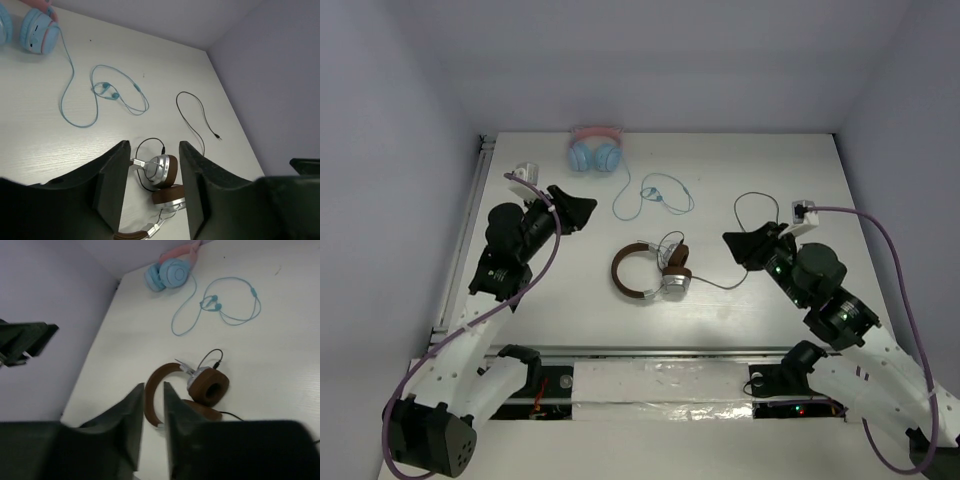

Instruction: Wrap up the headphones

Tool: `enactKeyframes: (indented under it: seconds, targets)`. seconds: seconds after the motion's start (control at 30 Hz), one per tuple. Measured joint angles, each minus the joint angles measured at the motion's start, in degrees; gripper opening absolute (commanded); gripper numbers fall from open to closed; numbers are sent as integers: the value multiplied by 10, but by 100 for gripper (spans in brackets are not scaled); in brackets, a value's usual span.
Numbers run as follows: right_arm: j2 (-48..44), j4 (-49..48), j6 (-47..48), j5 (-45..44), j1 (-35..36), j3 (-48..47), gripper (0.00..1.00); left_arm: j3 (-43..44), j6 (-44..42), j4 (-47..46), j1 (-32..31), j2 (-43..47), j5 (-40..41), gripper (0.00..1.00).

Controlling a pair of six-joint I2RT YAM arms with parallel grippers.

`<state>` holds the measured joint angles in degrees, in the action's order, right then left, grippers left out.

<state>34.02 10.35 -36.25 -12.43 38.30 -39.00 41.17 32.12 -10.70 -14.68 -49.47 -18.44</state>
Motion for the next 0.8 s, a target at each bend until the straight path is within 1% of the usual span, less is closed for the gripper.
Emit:
enactKeyframes:
  seconds: [0.03,0.07,0.17,0.2,0.23,0.33,0.37,0.4,0.43,0.5,0.53,0.6,0.63,0.67,0.7,0.73,0.8]
  targets:
    - [-2,0,1,0,0,3,6,0,0,0,0,1,3,32]
    - [-3,2,1,0,0,4,1,0,1,0,0,2,6,20]
    - [1,7,2,-3,0,5,0,0,4,-2,-5,-1,16,0]
    - [4,7,2,-3,0,5,0,0,4,-2,-12,-4,23,0]
    - [8,7,2,-2,0,5,0,0,4,-2,-25,-7,32,0]
    - [20,7,2,3,0,5,0,-1,2,3,-97,-20,87,0]
    - [24,7,2,6,0,5,0,-1,1,14,-148,-29,132,0]
    - [26,7,2,8,0,5,0,-1,-1,23,-182,-37,170,0]
    - [26,7,2,9,0,5,0,-1,-1,35,-213,-47,209,0]
    - [23,7,3,9,0,6,1,-5,1,55,-255,-68,268,0]
    - [22,6,4,9,0,6,6,-10,4,63,-266,-78,294,0]
    - [22,4,6,9,0,6,13,-27,10,77,-276,-97,337,0]
    - [22,3,7,10,0,6,20,-35,14,84,-282,-106,355,0]
    - [22,0,8,11,0,7,23,-43,18,90,-285,-115,372,10]
    - [23,-4,9,12,0,9,25,-50,21,97,-289,-124,388,16]
    - [23,-6,10,14,0,12,30,-54,26,105,-293,-133,400,23]
    - [26,-8,13,18,0,16,33,-56,36,117,-301,-150,418,35]
